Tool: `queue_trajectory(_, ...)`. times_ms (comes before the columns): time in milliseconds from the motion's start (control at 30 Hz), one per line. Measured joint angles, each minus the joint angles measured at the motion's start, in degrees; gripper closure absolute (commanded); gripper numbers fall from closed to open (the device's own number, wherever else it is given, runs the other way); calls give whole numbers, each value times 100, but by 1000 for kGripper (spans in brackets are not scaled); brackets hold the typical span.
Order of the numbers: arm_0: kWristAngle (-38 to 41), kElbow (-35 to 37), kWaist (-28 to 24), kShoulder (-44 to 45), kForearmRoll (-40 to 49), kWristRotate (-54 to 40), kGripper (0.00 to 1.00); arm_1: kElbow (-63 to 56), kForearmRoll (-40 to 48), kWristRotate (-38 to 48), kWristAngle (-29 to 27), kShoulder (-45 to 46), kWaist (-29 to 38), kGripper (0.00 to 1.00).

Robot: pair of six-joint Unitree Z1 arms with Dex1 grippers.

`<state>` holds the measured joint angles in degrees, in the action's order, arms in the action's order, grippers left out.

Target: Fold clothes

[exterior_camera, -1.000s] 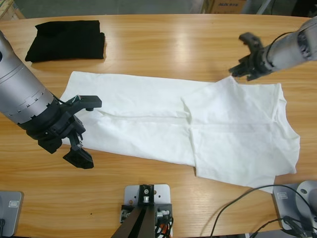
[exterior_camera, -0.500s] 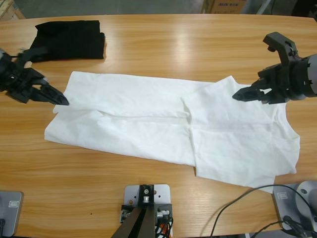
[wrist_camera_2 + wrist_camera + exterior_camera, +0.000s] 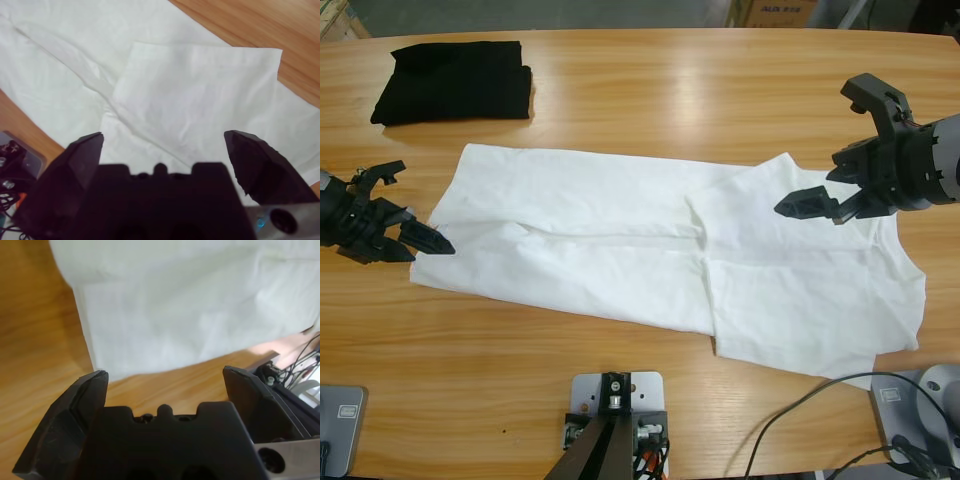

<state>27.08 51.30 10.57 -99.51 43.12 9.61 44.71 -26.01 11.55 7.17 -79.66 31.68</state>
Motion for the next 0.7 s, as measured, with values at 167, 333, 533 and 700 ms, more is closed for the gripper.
queue_trajectory(167,10,-52,0,-41,-148,1,96,-3,-34,0,0,1,0,4)
queue_trajectory(333,-30,-28,11,-41,-156,1,87,-31,-36,0,-6,1,0,4)
queue_trajectory(533,-786,259,361,-42,94,239,87,-92,-36,0,-11,1,0,4)
queue_trajectory(700,-809,119,413,-205,-138,365,87,-107,-36,0,-17,1,0,4)
